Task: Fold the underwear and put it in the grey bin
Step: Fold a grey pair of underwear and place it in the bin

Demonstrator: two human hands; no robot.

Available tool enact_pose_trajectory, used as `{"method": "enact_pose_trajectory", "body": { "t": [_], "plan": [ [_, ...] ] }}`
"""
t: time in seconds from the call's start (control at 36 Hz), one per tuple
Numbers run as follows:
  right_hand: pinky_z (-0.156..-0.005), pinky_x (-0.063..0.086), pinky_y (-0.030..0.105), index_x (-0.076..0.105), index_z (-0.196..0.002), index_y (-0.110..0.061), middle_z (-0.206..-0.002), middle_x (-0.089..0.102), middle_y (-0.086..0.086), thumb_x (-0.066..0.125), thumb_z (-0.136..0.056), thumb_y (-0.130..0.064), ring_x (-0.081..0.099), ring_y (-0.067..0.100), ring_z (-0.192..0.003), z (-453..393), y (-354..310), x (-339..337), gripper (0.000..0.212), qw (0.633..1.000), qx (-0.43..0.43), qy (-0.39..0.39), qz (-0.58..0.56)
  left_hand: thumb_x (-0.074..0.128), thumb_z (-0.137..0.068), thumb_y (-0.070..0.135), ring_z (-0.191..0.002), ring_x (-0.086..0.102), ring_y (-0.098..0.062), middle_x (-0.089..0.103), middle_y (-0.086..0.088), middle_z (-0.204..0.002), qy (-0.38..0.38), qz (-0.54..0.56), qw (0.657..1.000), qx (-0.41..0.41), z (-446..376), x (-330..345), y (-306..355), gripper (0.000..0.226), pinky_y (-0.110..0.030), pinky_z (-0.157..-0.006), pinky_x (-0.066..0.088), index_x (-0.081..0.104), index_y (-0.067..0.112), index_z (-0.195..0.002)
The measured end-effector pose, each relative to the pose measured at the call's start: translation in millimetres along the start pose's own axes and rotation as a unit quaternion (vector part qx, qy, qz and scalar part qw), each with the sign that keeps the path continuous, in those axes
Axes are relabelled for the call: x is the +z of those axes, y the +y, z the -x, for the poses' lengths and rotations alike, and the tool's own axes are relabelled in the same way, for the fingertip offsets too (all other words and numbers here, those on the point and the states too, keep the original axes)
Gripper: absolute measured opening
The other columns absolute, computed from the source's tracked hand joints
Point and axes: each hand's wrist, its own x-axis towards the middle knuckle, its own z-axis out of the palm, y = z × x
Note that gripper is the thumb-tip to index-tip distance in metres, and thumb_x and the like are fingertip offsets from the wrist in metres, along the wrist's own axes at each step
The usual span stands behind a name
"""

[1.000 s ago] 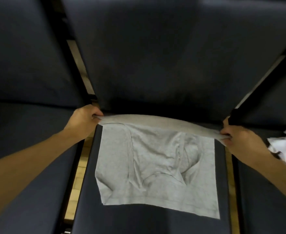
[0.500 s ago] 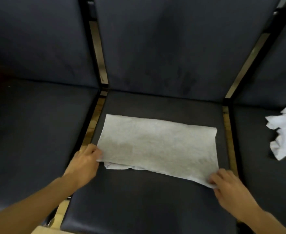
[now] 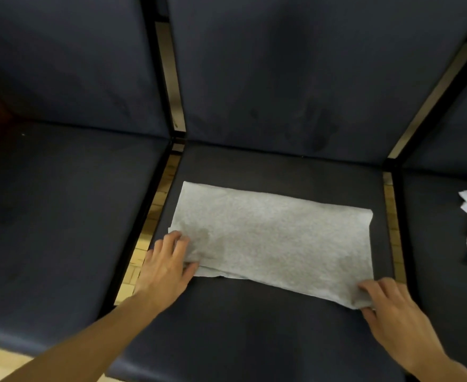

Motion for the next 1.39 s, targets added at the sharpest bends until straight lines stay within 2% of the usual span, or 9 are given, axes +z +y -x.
{"method": "enact_pose_trajectory", "body": {
  "t": [0.19,0.28,0.39,0.56,0.75,0.94,1.11,1.28,1.39],
  "plan": [
    [-0.041,0.048,0.036,0.064,-0.086,-0.011,-0.077,0.053,0.006,0.085,-0.037,0.008,0.058,0.031,-0.065,8,5,-2,0.057,1.000,0.010,0.005,0.023,0.080,-0.061,-0.004,-0.080,0.062,-0.035,0.048,-0.010,-0.112,0.025,0.016,0.999,0.024,4,1,-13,0.055,-0.040,-0.056,0.058,0.050,0.009,-0.105],
    [-0.041,0.046,0.033,0.064,-0.086,-0.011,-0.078,0.053,0.006,0.086,-0.038,0.007,0.058,0.030,-0.063,11,8,-5,0.055,0.999,0.027,-0.004,0.027,0.072,-0.068,-0.006,-0.081,0.060,-0.035,0.049,-0.012,-0.111,0.022,0.034,0.998,-0.050,5,0,-17,0.041,-0.036,-0.047,0.053,0.053,0.008,-0.102],
    [-0.039,0.045,0.034,0.064,-0.087,-0.010,-0.077,0.051,0.007,0.084,-0.038,0.009,0.056,0.030,-0.060,19,9,-9,0.056,0.999,0.037,-0.014,0.029,0.057,-0.083,-0.003,-0.088,0.055,-0.032,0.048,-0.013,-0.116,0.039,0.109,0.981,-0.156,8,-2,-13,0.021,-0.038,-0.059,0.047,0.059,0.003,-0.103],
    [-0.040,0.038,0.032,0.064,-0.080,-0.015,-0.073,0.050,0.006,0.084,-0.031,0.005,0.054,0.029,-0.056,20,10,-13,0.057,0.994,0.040,-0.075,0.065,0.045,-0.090,-0.001,-0.076,0.049,-0.026,0.040,-0.012,-0.121,0.031,0.253,0.899,-0.357,0,-12,-8,0.020,-0.036,-0.070,0.042,0.054,0.006,-0.107],
    [-0.066,0.053,0.054,0.069,-0.092,-0.010,-0.104,0.061,0.020,0.079,-0.025,0.007,0.064,0.042,-0.087,-25,-22,-44,0.070,0.995,0.040,-0.050,0.081,0.060,-0.079,0.013,-0.096,0.046,-0.024,0.048,-0.006,-0.105,0.080,0.178,0.961,-0.195,-9,-23,10,0.026,-0.038,-0.081,0.041,0.053,0.003,-0.102],
    [-0.069,0.054,0.042,0.069,-0.101,-0.011,-0.103,0.063,0.011,0.067,-0.055,-0.005,0.059,0.028,-0.089,-135,-100,-41,0.047,0.996,-0.076,-0.015,-0.053,0.041,-0.080,0.058,-0.101,0.051,-0.019,0.054,-0.002,-0.121,-0.035,-0.002,0.988,0.149,-21,1,45,0.046,-0.037,-0.085,0.046,0.049,0.024,-0.109],
    [-0.090,0.041,0.032,0.042,-0.128,-0.024,-0.123,0.050,-0.001,0.046,-0.091,-0.013,0.048,0.020,-0.115,-204,-139,-25,0.038,0.976,-0.068,-0.204,-0.027,0.053,-0.067,0.068,-0.123,0.038,-0.027,0.044,-0.003,-0.132,-0.021,-0.064,0.961,0.269,-85,10,2,0.064,-0.047,-0.099,0.027,0.057,0.024,-0.114],
    [-0.079,0.045,0.032,0.040,-0.098,-0.019,-0.115,0.061,0.005,0.034,-0.098,-0.045,0.059,0.025,-0.108,-186,-124,-29,0.027,0.942,0.160,-0.287,-0.075,0.084,-0.059,0.036,-0.110,0.041,-0.033,0.049,-0.014,-0.125,0.021,-0.015,0.997,-0.071,-168,-14,4,0.071,-0.058,-0.088,0.042,0.050,0.012,-0.116],
    [-0.077,0.041,0.033,0.042,-0.090,-0.020,-0.115,0.063,0.008,0.038,-0.094,-0.053,0.057,0.030,-0.111,-157,-128,-27,0.033,0.880,0.277,-0.324,-0.211,0.061,-0.086,0.047,-0.120,0.042,-0.025,0.045,-0.005,-0.129,-0.064,0.101,0.955,-0.271,-161,-24,34,0.061,-0.044,-0.100,0.035,0.039,0.014,-0.132]
  ]
}}
